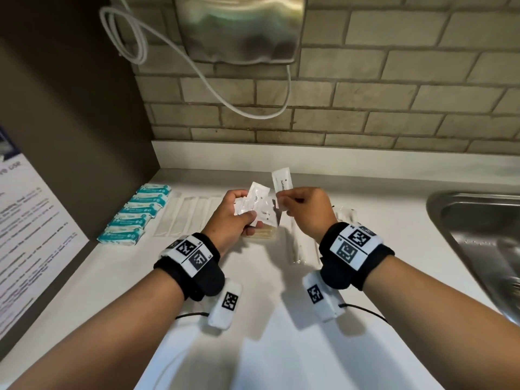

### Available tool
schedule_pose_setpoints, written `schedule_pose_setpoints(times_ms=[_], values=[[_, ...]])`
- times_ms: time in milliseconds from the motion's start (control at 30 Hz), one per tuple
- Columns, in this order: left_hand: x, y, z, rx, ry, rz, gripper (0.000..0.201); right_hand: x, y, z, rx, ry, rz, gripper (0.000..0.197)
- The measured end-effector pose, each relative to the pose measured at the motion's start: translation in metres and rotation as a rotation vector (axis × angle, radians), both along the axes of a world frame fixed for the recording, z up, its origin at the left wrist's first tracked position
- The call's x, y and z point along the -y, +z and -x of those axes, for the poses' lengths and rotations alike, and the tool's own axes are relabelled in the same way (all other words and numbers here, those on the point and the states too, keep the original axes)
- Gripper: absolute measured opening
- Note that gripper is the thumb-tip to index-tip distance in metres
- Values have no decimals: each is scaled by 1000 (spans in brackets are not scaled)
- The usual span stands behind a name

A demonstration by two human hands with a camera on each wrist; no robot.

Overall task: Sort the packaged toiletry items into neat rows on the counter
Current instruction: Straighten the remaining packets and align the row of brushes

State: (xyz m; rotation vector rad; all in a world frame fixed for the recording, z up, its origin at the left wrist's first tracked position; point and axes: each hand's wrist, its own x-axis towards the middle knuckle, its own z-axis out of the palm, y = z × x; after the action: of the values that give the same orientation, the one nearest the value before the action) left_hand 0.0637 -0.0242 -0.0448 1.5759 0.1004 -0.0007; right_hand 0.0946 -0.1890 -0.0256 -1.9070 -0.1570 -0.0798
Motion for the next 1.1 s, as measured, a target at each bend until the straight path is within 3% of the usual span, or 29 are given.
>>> schedule_pose_setpoints(times_ms=[100, 267, 433, 567, 733, 833, 933, 1000, 1100], values=[[-10, -1, 1, -4, -1, -36, 36, -11, 2, 3, 16, 28, -8, 19], [-14, 2, 2, 8, -57, 24, 42, -35, 6, 14, 6, 91, -97, 50], [-22, 7, 6, 0, -105, 148, 49, -54, 2, 17, 7, 0, -52, 18], [-30, 5, 10, -38, -140, 172, 39, -62, 1, 24, 26, 48, 69, 15], [-40, 2, 11, -37, -228, -20, 31, -64, 0, 30, 38, 123, 328, 16], [-52, -11, 9, -89, -298, -165, 32, -52, -6, 33, 57, 54, 486, 15], [-54, -26, 20, -131, -436, -312, 27, -37, -17, 37, 173, 104, 724, 56], [-50, -32, 26, -123, -500, -382, 26, -33, -24, 38, 79, 230, 858, 71], [-43, -41, 28, -130, -561, -410, 26, -33, -33, 41, -56, 377, 1042, 32]])
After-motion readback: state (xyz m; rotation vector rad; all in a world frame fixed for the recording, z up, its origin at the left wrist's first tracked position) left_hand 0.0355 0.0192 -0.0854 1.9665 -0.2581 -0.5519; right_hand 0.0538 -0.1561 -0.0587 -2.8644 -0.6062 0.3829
